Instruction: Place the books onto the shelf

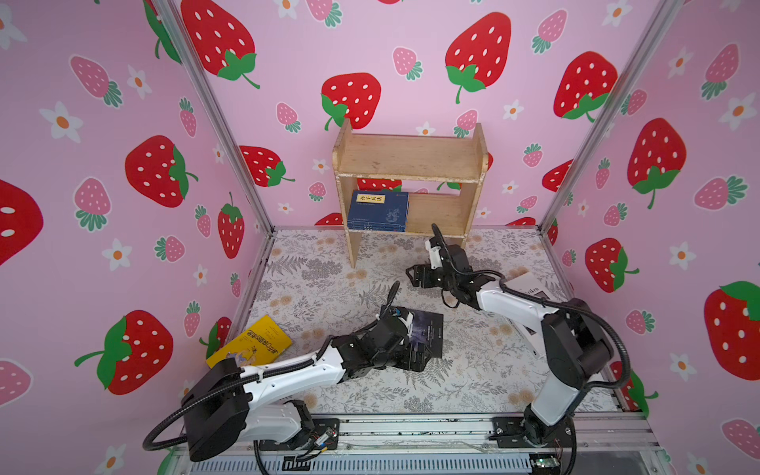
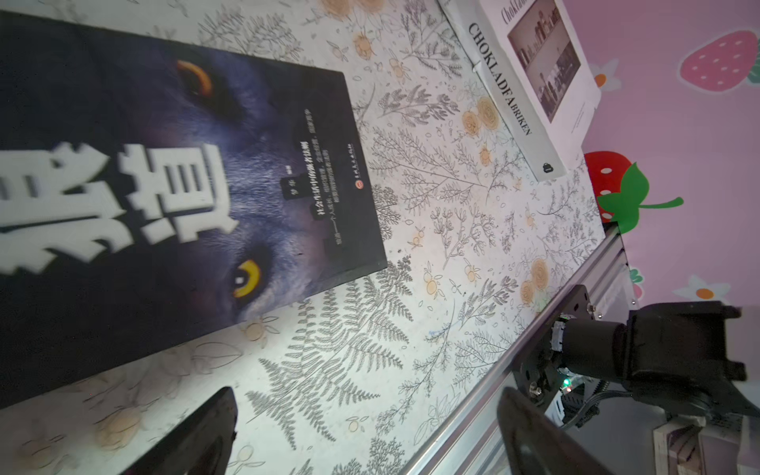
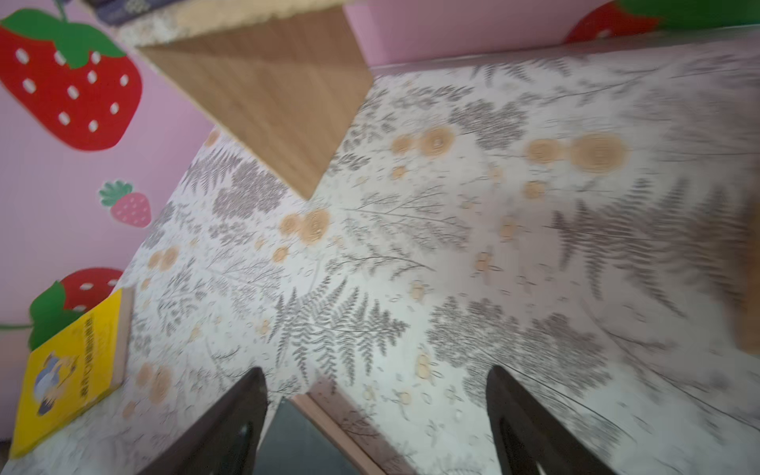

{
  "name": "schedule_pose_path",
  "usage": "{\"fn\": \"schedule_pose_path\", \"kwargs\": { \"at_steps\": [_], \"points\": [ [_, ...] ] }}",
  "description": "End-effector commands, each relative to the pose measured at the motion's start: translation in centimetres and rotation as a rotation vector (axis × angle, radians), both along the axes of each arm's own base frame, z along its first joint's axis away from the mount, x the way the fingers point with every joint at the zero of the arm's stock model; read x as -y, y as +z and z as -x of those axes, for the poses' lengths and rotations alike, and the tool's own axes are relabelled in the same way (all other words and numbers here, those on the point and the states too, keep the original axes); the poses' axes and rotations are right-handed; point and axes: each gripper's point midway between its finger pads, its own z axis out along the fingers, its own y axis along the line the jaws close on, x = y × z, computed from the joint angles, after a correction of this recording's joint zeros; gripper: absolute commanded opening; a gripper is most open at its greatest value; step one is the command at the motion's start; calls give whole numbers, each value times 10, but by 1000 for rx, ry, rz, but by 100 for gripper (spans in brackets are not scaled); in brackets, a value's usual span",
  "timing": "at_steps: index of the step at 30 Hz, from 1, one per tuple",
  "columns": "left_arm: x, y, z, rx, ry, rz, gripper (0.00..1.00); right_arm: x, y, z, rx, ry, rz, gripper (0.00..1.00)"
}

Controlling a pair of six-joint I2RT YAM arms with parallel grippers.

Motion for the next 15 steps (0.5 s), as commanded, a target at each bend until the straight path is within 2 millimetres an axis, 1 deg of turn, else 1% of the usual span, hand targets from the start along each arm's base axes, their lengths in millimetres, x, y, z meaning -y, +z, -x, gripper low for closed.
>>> {"fn": "schedule_pose_path", "kwargs": {
  "at_steps": [1, 2, 5, 8, 11, 15],
  "points": [
    [-43, -18, -15, -17, 79, -80, 100, 36, -40, 32, -103, -87, 104, 87],
    [-52, -21, -22, -33, 111, -70, 100, 44, -44, 42, -124, -103, 93, 87],
    [-68, -28, -38, -71, 158, -24, 100, 61, -55, 67, -171, -142, 45, 87],
    [-76, -34, -49, -95, 177, -22, 100, 72, -66, 88, -219, -155, 12, 87],
    [-79, -43, -54, -123, 184, -30, 100, 70, -76, 104, -262, -130, -28, 85],
    [-82, -56, -56, -174, 206, -24, 100, 67, -91, 114, -300, -122, -29, 82]
  ]
}}
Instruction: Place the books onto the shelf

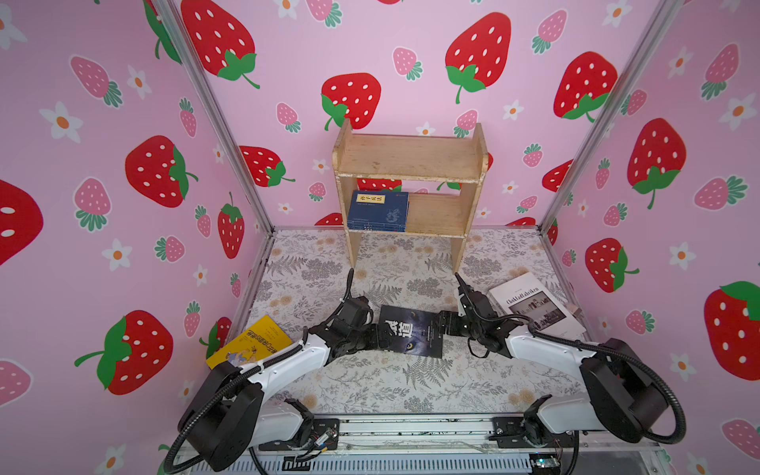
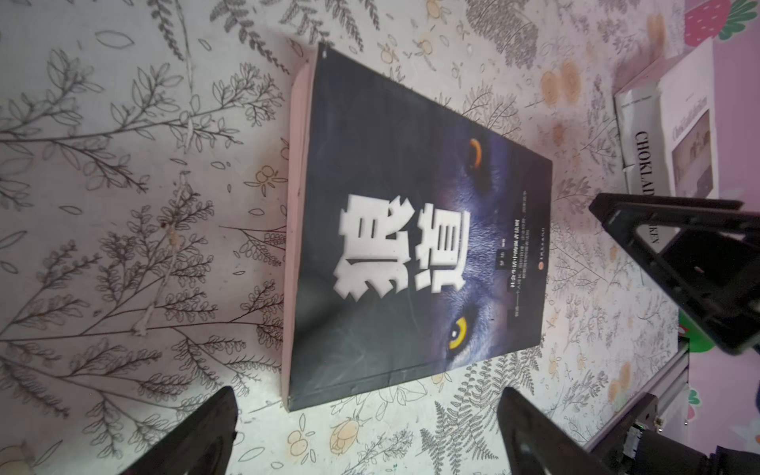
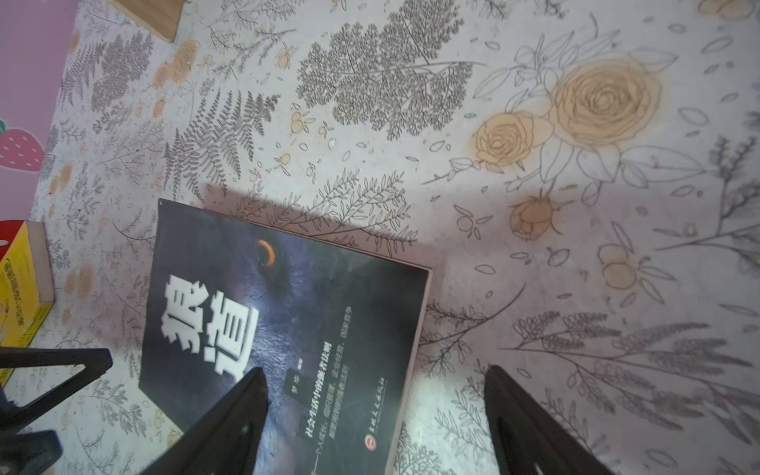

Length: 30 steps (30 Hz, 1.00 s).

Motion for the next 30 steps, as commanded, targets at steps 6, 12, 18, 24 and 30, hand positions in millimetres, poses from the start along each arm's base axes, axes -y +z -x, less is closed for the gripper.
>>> {"fn": "schedule_pose_path", "kwargs": {
  "at_steps": [6, 12, 18, 24, 30],
  "points": [
    [12, -20, -2, -90, 25, 101, 100, -11, -27, 7, -64, -27, -25, 73],
    [30, -20, -6, -144, 47, 246, 99, -23, -56, 12, -127, 8, -33, 58],
    [43, 41, -26, -42, 51, 509, 98, -32, -83, 20, -188, 34, -73, 46],
    [45, 103, -35, 90, 53, 672, 98, -40, -90, 23, -211, 67, -106, 45],
    [37, 116, -35, 130, 78, 669, 98, -45, -95, 24, -222, 88, -108, 45]
  ]
}}
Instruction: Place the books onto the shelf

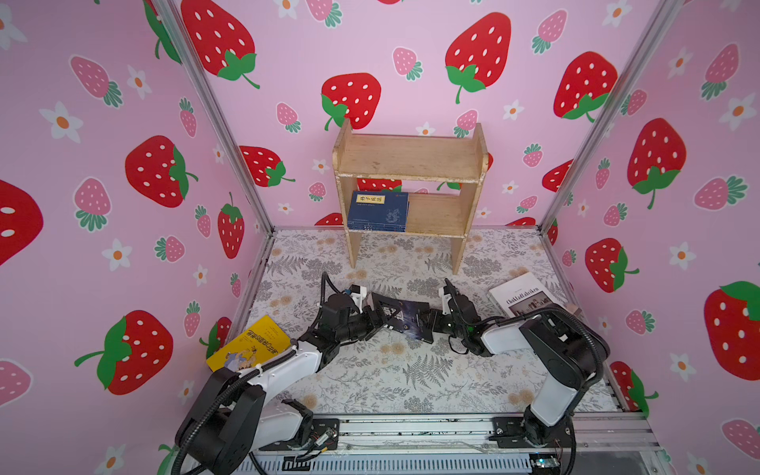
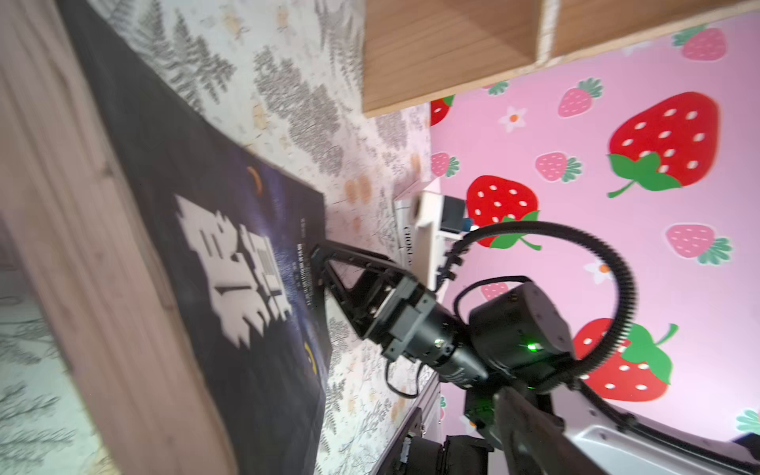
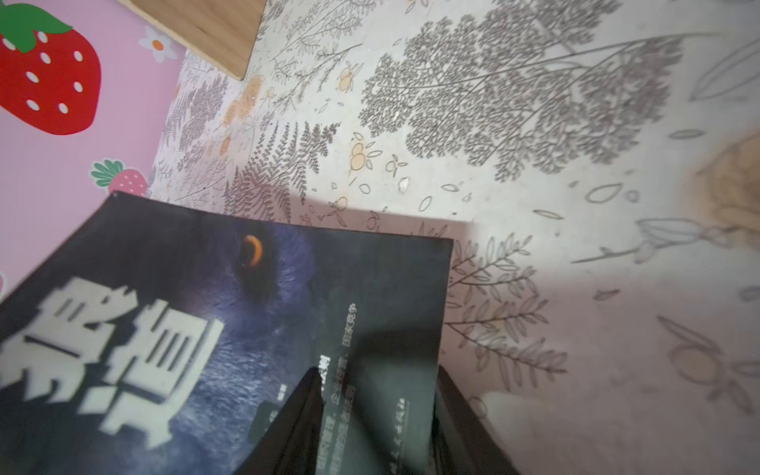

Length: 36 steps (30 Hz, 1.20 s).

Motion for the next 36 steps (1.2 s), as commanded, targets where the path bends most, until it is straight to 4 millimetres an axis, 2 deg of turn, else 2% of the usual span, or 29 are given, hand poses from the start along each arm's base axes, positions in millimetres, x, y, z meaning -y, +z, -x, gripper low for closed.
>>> {"fn": "schedule_pose_path", "kwargs": {
  "at_steps": [1, 5, 15, 18, 20, 23, 25, 27, 30, 33, 36],
  "points": [
    [4, 24, -3, 54, -14, 35, 98, 17, -60, 48, -238, 61, 124, 45],
    [-5, 0, -1, -12, 17, -42, 98, 16, -62, 48, -241, 67, 129, 45],
    [-41, -60, -7, -143, 167, -236, 88, 14, -68, 49, -254, 84, 137, 42],
    [-58, -72, -5, -163, 208, -317, 89, 12, -60, 46, -223, 90, 130, 42],
    [-74, -73, -1, -162, 237, -393, 90, 12, -50, 40, -186, 85, 133, 47],
    [-96, -72, 4, -168, 283, -468, 95, 13, -27, 25, -101, 55, 143, 57],
    [-105, -75, 8, -193, 303, -476, 96, 13, -4, 6, 2, 23, 172, 60],
    [-106, -79, 8, -213, 311, -463, 96, 10, 17, -16, 103, 7, 221, 61],
    [-103, -85, 6, -239, 329, -432, 96, -8, 44, -41, 241, 58, 255, 60],
    [-101, -90, 3, -260, 350, -398, 96, -32, 48, -55, 272, 139, 269, 58],
    [-98, -94, 0, -273, 364, -360, 96, -51, 41, -60, 257, 185, 249, 53]
  ]
}}
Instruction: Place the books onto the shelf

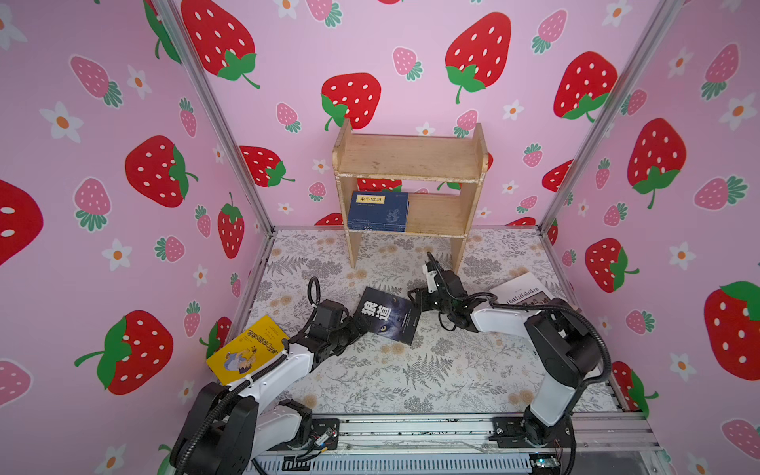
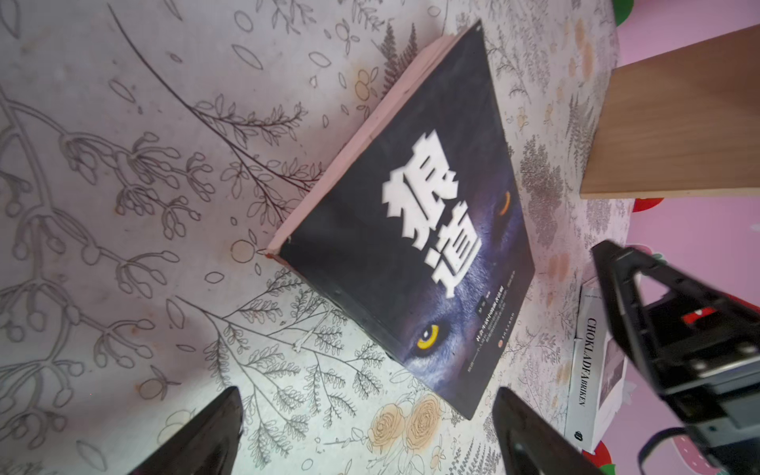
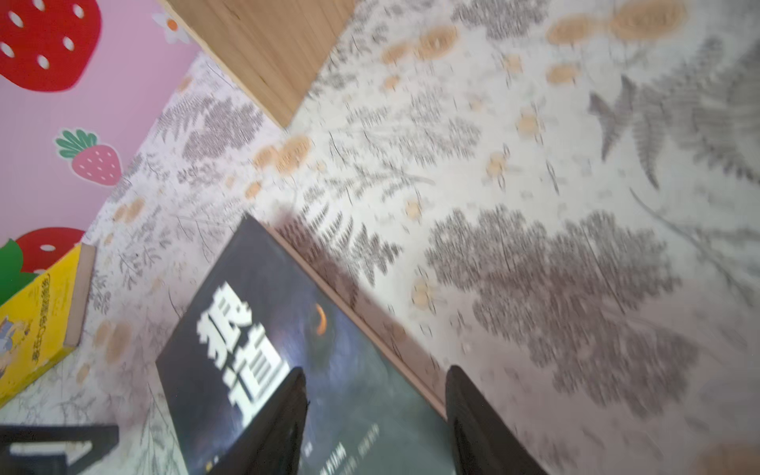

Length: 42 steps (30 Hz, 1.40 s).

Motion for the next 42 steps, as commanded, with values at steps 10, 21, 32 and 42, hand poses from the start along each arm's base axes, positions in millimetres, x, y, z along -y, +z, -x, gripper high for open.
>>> {"fn": "schedule_pose_path", "kwargs": {
  "at_steps": [10, 21, 32, 42],
  "points": [
    [3, -22, -8, -25, 78, 79, 95, -44, -61, -10, -68, 104, 66, 37],
    [10, -48, -20, -56, 119, 123, 95, -66, -110, 25, -241, 216, 82, 31],
    [9, -16, -36, 83, 147, 171, 86, -81, -141, 66, -348, 273, 90, 30],
    [-17, -18, -18, 77, 212, 68, 31, -90, -120, 64, -336, 288, 29, 30]
  ]
}}
